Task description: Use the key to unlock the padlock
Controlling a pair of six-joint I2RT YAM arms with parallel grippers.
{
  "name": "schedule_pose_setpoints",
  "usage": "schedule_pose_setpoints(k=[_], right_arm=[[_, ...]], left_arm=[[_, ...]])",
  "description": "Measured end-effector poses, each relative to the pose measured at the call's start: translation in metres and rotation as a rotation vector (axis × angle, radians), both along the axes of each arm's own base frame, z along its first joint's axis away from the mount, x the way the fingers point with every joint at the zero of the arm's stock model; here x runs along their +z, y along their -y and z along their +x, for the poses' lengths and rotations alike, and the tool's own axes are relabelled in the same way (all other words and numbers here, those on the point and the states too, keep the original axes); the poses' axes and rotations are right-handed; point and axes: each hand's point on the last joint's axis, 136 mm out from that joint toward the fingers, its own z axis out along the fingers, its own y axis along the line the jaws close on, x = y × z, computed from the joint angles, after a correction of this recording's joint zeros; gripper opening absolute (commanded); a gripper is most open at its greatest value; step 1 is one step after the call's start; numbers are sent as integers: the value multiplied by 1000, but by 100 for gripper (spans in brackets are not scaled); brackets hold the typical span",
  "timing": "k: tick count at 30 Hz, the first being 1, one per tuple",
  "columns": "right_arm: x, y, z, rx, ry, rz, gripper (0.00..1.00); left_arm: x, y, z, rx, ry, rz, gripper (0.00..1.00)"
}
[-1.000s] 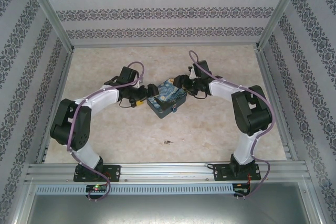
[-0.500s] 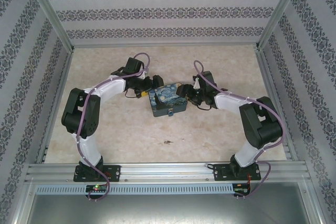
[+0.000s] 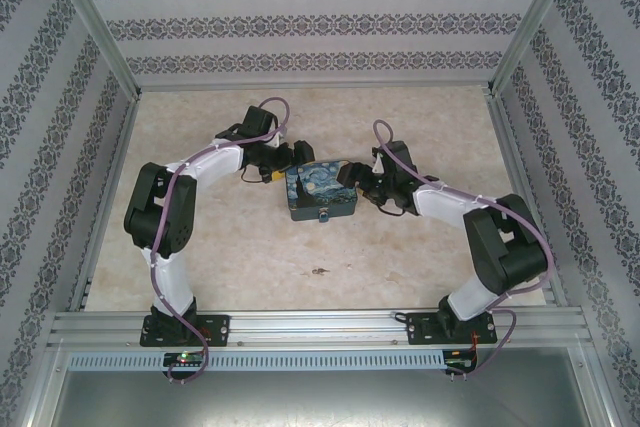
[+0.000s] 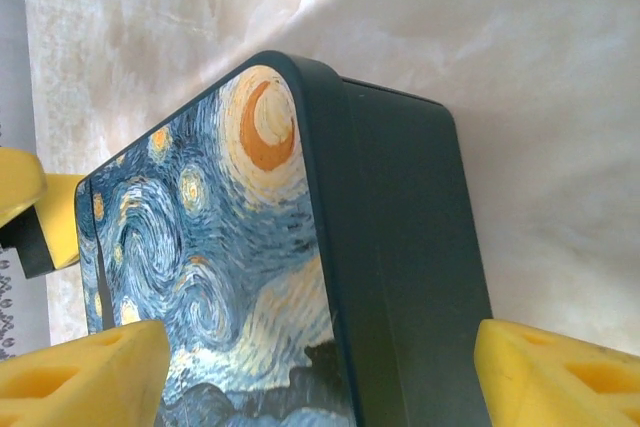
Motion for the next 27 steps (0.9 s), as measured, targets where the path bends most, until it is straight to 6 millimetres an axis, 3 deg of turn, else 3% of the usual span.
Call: schedule_pose_setpoints(k=[9,15,19,27], right_arm=[[11,6,-10,-8,27,2,79],[7,1,-17,5,15,-2,79],[5,-9,-23,29,11,-3,78],[1,-10,-24,17,-2,-11,78]], left_arm=[[10,-7,-21,-9,17,12,100],[12,9,-33,-48,4,-15,100],[14,13,-33,-48,-3,-35,100],[12,15,-24,-43,-2,-35,100]])
